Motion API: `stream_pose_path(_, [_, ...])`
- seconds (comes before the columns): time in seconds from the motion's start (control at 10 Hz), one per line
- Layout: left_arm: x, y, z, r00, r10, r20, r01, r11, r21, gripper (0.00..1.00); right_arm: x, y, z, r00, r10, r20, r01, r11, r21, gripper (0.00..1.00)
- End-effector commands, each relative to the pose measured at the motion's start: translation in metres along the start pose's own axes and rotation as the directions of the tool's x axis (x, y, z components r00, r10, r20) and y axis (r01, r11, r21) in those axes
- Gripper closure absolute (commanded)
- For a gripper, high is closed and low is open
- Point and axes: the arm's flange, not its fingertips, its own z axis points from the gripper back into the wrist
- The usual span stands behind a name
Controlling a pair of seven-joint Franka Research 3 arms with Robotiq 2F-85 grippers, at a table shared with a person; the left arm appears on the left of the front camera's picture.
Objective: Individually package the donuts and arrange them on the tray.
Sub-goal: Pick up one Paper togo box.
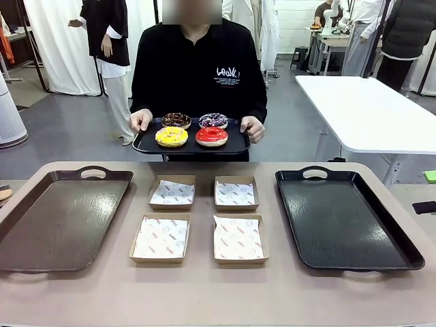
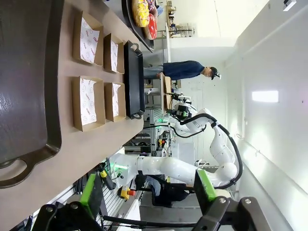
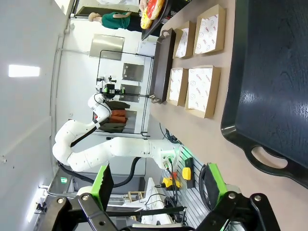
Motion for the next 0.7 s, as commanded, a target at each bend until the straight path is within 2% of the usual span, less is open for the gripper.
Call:
stream_pose_path(0.0, [-0.0014, -0.0002, 0.0016, 1.0, 0.001, 0.008, 0.0, 1.0, -0.022, 0.0, 0.0007, -0.0009, 0.0005, 1.0, 0.002, 0.006, -0.002, 1.0, 0.007, 0.0])
stream_pose_path(0.6, [-0.0014, -0.0002, 0.0016, 1.0, 0.001, 0.008, 0.0, 1.0, -0.022, 0.0, 0.0007, -0.0009, 0.0005, 1.0, 0.002, 0.006, -0.002, 1.0, 0.007, 0.0])
